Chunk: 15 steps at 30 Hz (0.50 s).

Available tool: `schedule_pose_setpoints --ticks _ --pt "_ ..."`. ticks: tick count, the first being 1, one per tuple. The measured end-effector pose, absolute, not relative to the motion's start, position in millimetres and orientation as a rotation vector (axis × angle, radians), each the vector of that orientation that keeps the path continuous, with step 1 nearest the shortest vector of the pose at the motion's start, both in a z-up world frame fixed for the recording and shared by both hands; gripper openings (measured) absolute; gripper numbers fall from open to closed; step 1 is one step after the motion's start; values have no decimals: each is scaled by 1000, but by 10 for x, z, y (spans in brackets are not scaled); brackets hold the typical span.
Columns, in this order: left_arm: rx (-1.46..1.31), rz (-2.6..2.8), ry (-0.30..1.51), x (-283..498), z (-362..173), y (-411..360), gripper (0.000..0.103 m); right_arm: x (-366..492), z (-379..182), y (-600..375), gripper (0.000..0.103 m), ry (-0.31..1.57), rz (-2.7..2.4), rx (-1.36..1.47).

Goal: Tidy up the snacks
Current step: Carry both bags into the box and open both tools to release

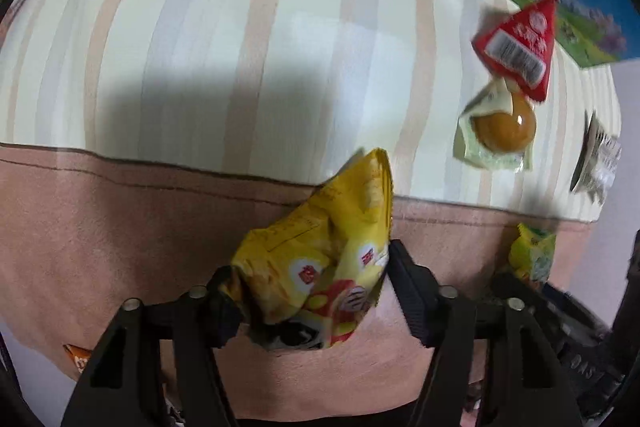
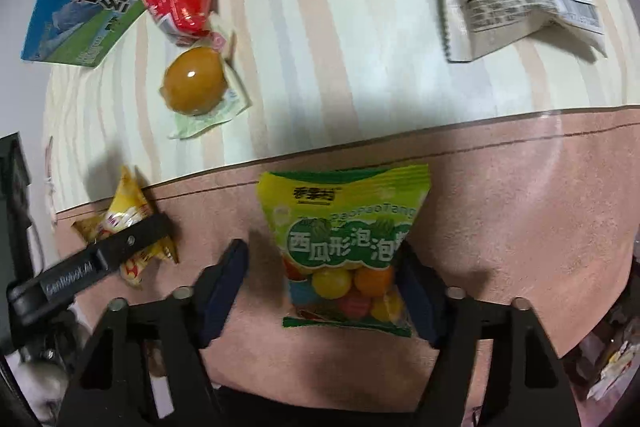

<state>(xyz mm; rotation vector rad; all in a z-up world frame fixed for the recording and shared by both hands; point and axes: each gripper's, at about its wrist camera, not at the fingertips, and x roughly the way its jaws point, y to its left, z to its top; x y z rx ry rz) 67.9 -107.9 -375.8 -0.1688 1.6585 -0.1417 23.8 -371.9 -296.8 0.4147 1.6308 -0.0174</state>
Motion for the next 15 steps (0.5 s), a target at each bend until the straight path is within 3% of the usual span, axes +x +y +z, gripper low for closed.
schedule_pose_setpoints --ticks 1,2,3,15 --pt "-165 -137 1650 635 -3738 -1110 56 214 -2944 -3724 56 1619 -30 394" --pt "-162 -135 1643 606 -3720 -1132 54 192 -2937 -3713 53 1609 -31 393" --pt "-164 -141 1639 575 -3689 -1176 50 165 -2918 -3725 53 1600 -24 399" --pt "-258 -238 1537 497 -2780 -1432 50 66 -2350 -3918 52 1491 67 552"
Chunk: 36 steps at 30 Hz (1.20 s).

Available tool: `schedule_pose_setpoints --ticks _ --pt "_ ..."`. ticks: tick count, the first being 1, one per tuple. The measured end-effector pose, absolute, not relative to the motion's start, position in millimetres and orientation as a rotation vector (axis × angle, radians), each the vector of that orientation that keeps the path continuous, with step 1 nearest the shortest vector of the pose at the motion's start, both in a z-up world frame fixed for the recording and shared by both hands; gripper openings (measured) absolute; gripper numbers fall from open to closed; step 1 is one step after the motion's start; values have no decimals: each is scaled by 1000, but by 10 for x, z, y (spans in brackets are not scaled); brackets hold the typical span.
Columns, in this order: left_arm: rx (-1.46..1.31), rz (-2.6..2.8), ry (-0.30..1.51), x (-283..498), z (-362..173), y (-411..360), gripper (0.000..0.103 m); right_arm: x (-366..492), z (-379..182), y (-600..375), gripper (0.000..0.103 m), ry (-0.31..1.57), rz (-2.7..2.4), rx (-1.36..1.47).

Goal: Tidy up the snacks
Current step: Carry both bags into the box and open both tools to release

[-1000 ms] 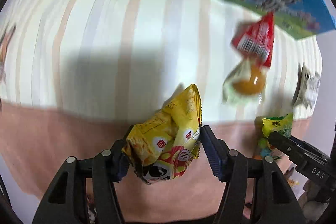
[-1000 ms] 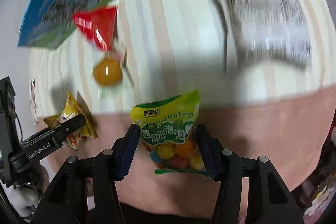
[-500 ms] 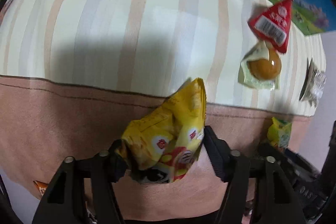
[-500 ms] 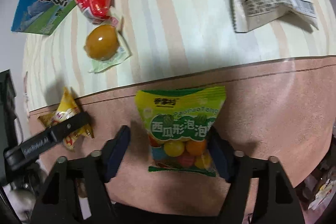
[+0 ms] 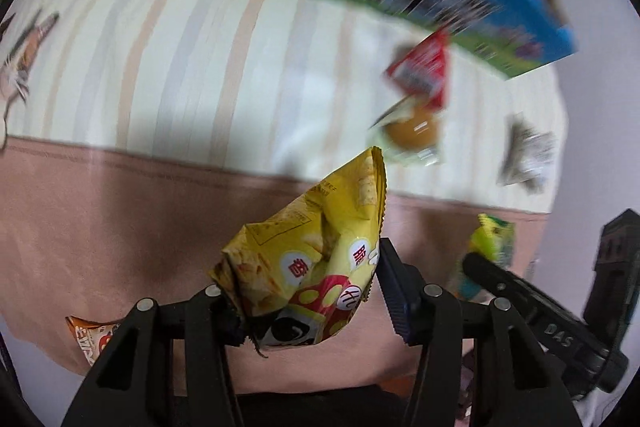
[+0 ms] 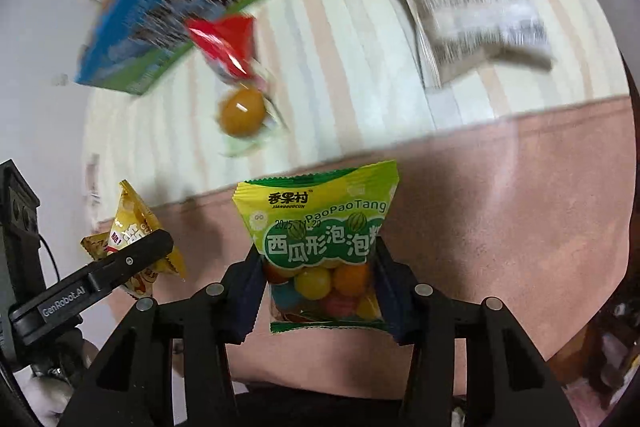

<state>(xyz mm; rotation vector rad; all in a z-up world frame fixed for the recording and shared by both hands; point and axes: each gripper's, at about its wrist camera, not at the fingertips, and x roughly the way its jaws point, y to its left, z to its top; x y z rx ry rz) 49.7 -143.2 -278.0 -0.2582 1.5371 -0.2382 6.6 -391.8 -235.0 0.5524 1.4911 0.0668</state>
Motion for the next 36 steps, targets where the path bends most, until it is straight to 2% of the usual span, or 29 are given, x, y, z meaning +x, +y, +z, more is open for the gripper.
schedule_pose_setpoints --ticks 9,13,16,21,27,36 --pt "-246 -367 1360 1314 -1768 -1523 50 792 -1259 -4149 52 1299 180 546" --pt "-195 -363 1278 1688 -1301 -1339 50 1337 -954 -3958 52 1239 190 479" --pt "-172 -350 1264 2084 -1197 -1389 50 1801 -836 -3899 52 1224 178 438" --pt "-145 -330 1311 2521 -1358 -1385 50 2305 -860 -3943 52 1250 151 376" --pt "-130 -299 1446 2940 -1889 -1398 50 2822 -1253 -3920 52 1340 111 351" --pt "-134 -258 1603 3165 -2524 -1340 50 3073 -1886 -3846 52 1467 85 312"
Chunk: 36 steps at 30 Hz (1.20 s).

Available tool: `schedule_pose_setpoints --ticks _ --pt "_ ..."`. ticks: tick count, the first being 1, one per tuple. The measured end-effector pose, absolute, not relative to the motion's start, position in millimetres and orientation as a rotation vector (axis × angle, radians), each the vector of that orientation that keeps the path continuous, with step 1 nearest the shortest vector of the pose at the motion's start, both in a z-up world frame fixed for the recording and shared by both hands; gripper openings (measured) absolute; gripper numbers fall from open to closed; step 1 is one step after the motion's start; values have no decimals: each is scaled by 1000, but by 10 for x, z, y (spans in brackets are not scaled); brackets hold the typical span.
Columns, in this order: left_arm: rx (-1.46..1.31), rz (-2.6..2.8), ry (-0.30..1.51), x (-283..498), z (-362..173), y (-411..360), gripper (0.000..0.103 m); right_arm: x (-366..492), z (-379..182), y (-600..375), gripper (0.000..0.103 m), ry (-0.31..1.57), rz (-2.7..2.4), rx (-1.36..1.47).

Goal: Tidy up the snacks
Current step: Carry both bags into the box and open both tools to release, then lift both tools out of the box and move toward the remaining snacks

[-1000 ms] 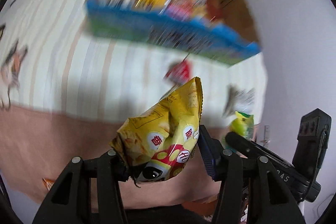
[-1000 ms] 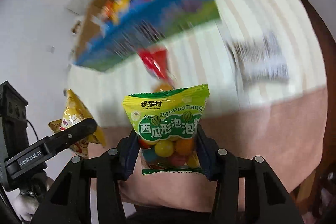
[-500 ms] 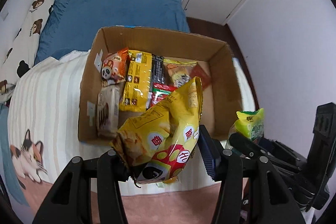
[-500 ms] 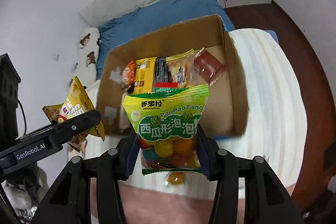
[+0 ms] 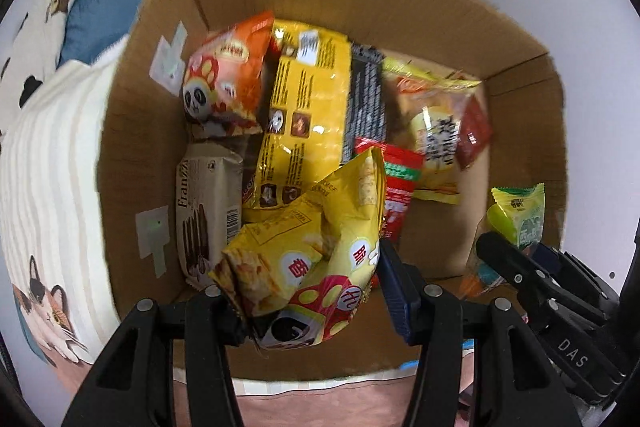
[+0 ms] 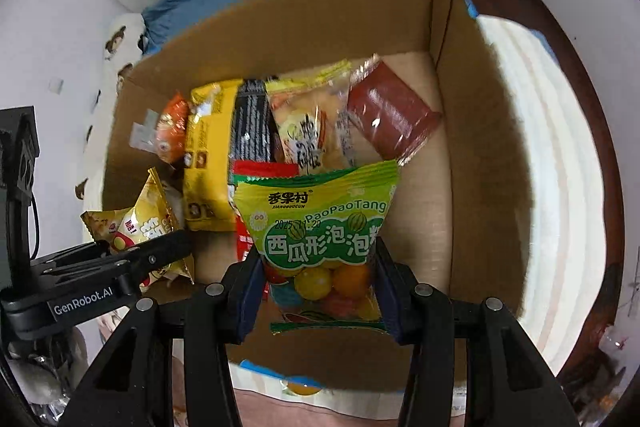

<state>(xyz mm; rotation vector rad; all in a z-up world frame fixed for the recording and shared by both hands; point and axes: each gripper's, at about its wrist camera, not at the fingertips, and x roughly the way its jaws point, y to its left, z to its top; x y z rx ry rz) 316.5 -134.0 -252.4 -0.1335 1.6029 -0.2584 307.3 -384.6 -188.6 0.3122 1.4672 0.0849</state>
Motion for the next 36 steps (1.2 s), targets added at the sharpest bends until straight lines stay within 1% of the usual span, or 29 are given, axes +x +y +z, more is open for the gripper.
schedule_pose_setpoints --ticks 3,4,5,7,8,9,16,23,31,36 --pt "-104 -257 1653 3157 -2679 -1365 52 3087 -2056 -3847 53 1520 91 350" --pt "-94 -250 1669 3149 -2717 -1367 52 3088 -2121 -3855 57 1544 89 366" --pt "-92 -244 1688 3144 -2767 -1365 54 3081 -2153 -3861 74 1557 89 380" --pt "-102 -245 1699 3132 -2818 -1346 67 3070 -2173 -3841 94 1568 81 347" --pt "-99 -238 1681 3125 -2807 -1329 81 3059 -2156 -3829 94 1565 72 321" --pt "-91 -234 1669 3124 -2797 -1324 93 3057 -2154 -3817 94 1567 75 311" --pt "-100 -218 1615 3092 -2627 -1220 94 3028 -2124 -3765 95 1568 56 240" --pt "-71 -213 1557 3014 -2423 -1167 94 2927 -1975 -3746 95 1523 46 204" --pt "-65 -215 1387 2712 -1977 -1112 94 2655 -1578 -3720 95 1404 30 141" --pt "-37 -192 1268 2350 -1696 -1072 94 2405 -1341 -3713 95 1312 23 113"
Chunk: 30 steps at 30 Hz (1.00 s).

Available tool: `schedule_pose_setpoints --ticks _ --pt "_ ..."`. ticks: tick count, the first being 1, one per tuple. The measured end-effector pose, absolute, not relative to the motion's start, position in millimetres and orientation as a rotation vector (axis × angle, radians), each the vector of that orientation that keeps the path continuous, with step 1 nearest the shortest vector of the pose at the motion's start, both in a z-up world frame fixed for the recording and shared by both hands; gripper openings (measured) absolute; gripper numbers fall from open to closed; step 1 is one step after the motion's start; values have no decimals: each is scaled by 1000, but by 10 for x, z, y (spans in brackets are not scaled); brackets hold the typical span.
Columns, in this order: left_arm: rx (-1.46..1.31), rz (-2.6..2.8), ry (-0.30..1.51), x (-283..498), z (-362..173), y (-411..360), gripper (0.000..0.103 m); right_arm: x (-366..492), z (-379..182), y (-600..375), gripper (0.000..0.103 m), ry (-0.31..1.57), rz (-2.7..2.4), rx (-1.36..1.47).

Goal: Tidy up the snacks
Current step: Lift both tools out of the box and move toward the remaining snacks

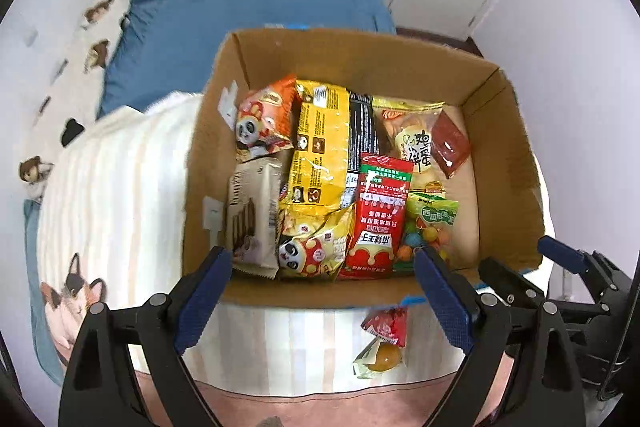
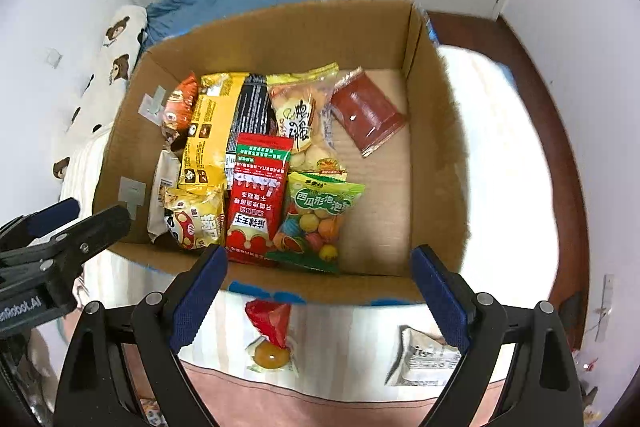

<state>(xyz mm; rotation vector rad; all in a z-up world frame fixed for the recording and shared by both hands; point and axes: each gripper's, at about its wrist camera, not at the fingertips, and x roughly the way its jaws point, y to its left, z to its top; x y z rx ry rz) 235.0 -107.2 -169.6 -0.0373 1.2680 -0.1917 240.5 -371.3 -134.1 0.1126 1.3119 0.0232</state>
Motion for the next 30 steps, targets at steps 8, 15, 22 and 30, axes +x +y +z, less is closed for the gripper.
schedule_pose_setpoints --ticks 8,15,22,30 --pt "-34 -162 1148 1874 -1414 -1007 94 1970 -932 -3680 95 1182 31 96" --pt "-49 -153 1041 1541 -1036 -901 94 1609 -552 -3650 95 1095 57 119" --pt "-63 -153 974 1211 -770 -825 94 1290 -267 -3685 95 1040 95 177" --pt "-70 -138 1053 956 -1121 -891 94 1012 -690 -4142 95 1122 26 268"
